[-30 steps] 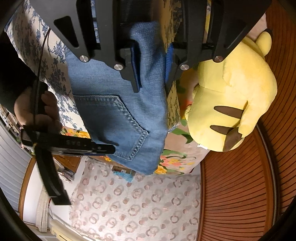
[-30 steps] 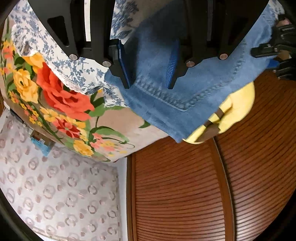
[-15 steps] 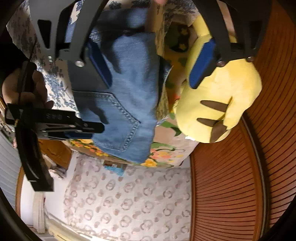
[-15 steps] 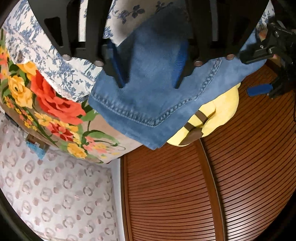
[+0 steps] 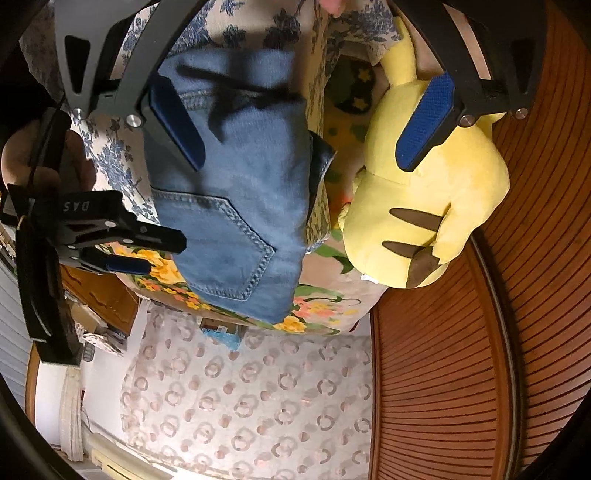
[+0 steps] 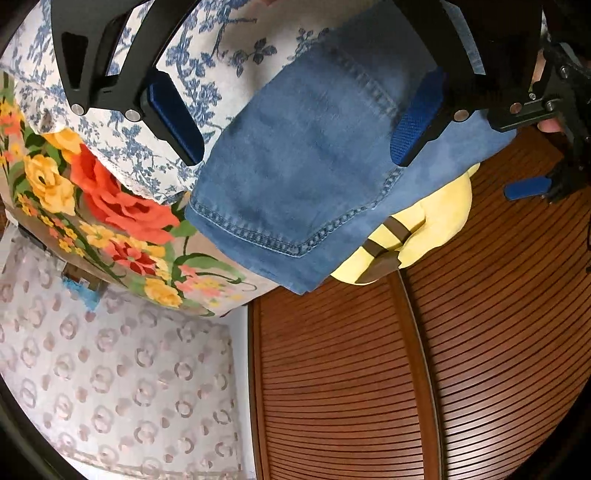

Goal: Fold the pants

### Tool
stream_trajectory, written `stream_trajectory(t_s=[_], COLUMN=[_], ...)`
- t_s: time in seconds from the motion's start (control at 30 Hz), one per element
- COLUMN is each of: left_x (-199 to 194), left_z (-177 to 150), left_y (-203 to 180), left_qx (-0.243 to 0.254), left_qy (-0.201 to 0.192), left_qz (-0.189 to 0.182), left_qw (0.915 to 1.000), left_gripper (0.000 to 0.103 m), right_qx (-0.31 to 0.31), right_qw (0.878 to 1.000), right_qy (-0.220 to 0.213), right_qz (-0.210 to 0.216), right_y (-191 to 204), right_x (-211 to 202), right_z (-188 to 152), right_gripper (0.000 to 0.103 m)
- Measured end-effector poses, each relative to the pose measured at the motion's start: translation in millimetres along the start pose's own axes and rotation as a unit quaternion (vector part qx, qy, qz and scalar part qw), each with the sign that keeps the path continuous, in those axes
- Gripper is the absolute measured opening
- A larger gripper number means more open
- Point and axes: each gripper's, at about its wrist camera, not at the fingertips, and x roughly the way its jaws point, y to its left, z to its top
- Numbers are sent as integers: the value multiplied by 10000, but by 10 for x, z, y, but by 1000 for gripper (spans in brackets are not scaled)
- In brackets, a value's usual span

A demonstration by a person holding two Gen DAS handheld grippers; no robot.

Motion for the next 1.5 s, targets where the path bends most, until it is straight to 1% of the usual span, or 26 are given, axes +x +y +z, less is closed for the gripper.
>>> stream_trajectory(t_s=[0.17, 0.3, 0.37, 0.6, 1.0, 1.23, 1.5], left_x=[-155, -274, -352, -614, -975, -1204, -1415], left_z=[-81, -127, -156, -267, -453, -563, -673], left_y=[-19, -61, -71, -115, -392, -633, -982], left_qx=[-1, 98, 72, -4, 174, 264, 432], left_qy=[-39, -66, -93, -224, -335, -432, -538], left_qz=[39, 215, 248, 12, -107, -267, -427], left_qw=[10000, 9997, 9996, 9997, 9992, 9984, 9967], left_gripper=[103, 103, 103, 103, 103, 103, 103], right_qx=[72, 103, 122, 119, 312, 485, 809], right_qw=[9999, 9997, 9996, 9994, 9979, 9955, 9903], right_qy=[-81, -174, -212, -290, -492, -654, -800], right_qz=[-81, -129, -147, -174, -298, -483, -799], right_y=[97, 197, 254, 457, 660, 671, 529], right_x=[-193, -394, -490, -827, -1514, -1979, -2575], right_z=[-116, -216, -266, -462, -886, -1142, -1515], right_gripper=[101, 101, 101, 101, 101, 101, 101])
